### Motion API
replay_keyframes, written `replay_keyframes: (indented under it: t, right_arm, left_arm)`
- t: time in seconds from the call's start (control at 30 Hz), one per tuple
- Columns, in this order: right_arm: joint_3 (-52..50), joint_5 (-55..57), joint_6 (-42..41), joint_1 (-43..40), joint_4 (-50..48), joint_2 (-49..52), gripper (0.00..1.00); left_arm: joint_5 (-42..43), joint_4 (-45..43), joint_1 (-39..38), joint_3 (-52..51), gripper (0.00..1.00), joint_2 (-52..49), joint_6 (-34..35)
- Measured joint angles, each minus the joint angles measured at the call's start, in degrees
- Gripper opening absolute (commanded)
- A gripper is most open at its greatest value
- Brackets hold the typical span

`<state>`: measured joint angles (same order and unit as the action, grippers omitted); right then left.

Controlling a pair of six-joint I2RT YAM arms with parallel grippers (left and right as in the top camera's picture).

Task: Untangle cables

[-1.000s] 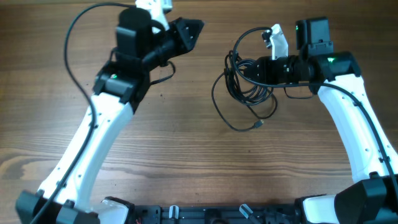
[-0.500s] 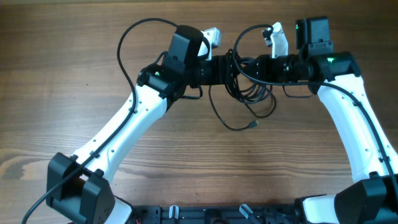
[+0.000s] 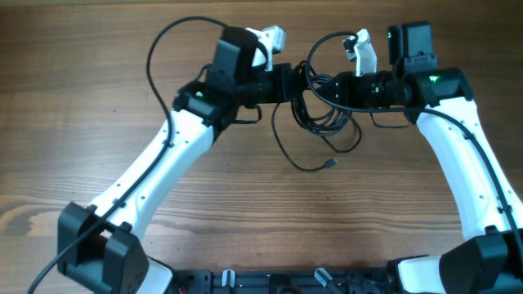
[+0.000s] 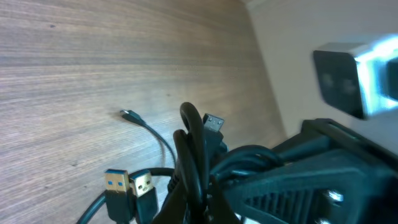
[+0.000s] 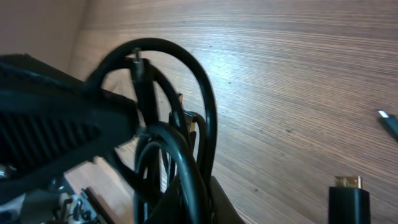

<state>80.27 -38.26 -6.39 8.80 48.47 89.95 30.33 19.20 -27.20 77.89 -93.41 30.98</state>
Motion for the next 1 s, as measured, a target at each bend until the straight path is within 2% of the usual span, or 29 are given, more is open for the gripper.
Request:
replay_keyframes:
  t: [0.1,0.2,0.3,0.37,0.47,0.5,0.53,0.6,0.67,0.7,0.73,0.77,0.8,0.83,0.9,0.93,1.0]
  right_arm:
    - [0.42,-4.17,0.24,1.40,-1.38,0.00,0.04]
    - [1.44,-6.25,0.44,2.49,-1.68,-0.02,0.04]
    - [2.82,-9.29,0.66,3.04,-2.93,-0.07,0.04]
    - [3.76,-10.19,0.57,3.13,-2.75,-0.04,0.04]
    - [0.13,1.16,-1.36,-2.62,0.96,4.79,0.04]
    - [-0.33,3.15,-2.01,-3.78,1.01,6.64,0.04]
    - [-0.44,4.33,-2.54,-4.42,1.18,7.45,0.04]
    - [-0.42,5.35,-3.04,-5.03,0.92,7.54,0.04]
    - [-0.44,5.29,-3.08,-5.05,0.31,7.54,0.04]
    - [-0.44,5.22,-3.39,-5.05,0.00,7.54,0.04]
    - [-0.44,4.92,-3.48,-5.05,-0.28,7.54,0.04]
    - [-0.42,4.66,-3.54,-5.05,-0.57,7.54,0.04]
    - [-0.42,4.44,-3.72,-5.05,-0.68,7.54,0.04]
    - [-0.42,4.17,-3.89,-5.05,-0.79,7.54,0.04]
    - [-0.42,4.02,-4.13,-5.05,-0.94,7.54,0.04]
    - [-0.42,3.93,-4.52,-5.05,-1.16,7.54,0.04]
    - [-0.42,3.26,-4.76,-5.05,-1.25,7.54,0.04]
  left_arm:
    - [10.80,0.72,6.47,-0.63,0.04,3.58,3.63]
    - [23.23,-1.42,13.03,-1.60,0.04,5.18,10.88]
    - [36.15,-11.91,18.64,-2.54,0.04,5.18,26.01]
    - [41.94,-20.44,21.84,-3.02,0.04,5.18,36.85]
    - [42.86,-36.74,38.12,-1.07,0.04,7.52,54.69]
    - [42.88,-38.45,39.45,-0.81,0.05,8.13,57.72]
    - [43.28,-45.59,40.76,-0.76,0.05,8.52,61.83]
    - [43.36,-50.58,42.51,-0.39,0.08,9.22,67.52]
    - [44.44,-49.64,42.34,-0.39,0.19,9.20,65.55]
    - [45.72,-44.89,41.72,-0.13,0.32,9.33,60.85]
    - [46.75,-36.09,40.30,0.07,0.40,9.40,54.21]
    - [46.03,-21.14,38.69,0.85,0.45,9.49,45.70]
    - [43.65,-6.49,36.92,0.96,0.48,9.60,37.90]
    - [36.35,8.90,33.35,-0.22,0.51,9.05,26.03]
    - [26.58,15.76,28.83,-0.35,0.55,8.83,17.55]
    - [20.09,16.50,22.82,-0.37,0.56,8.83,13.57]
    - [10.69,16.72,14.10,-0.35,0.60,8.83,10.84]
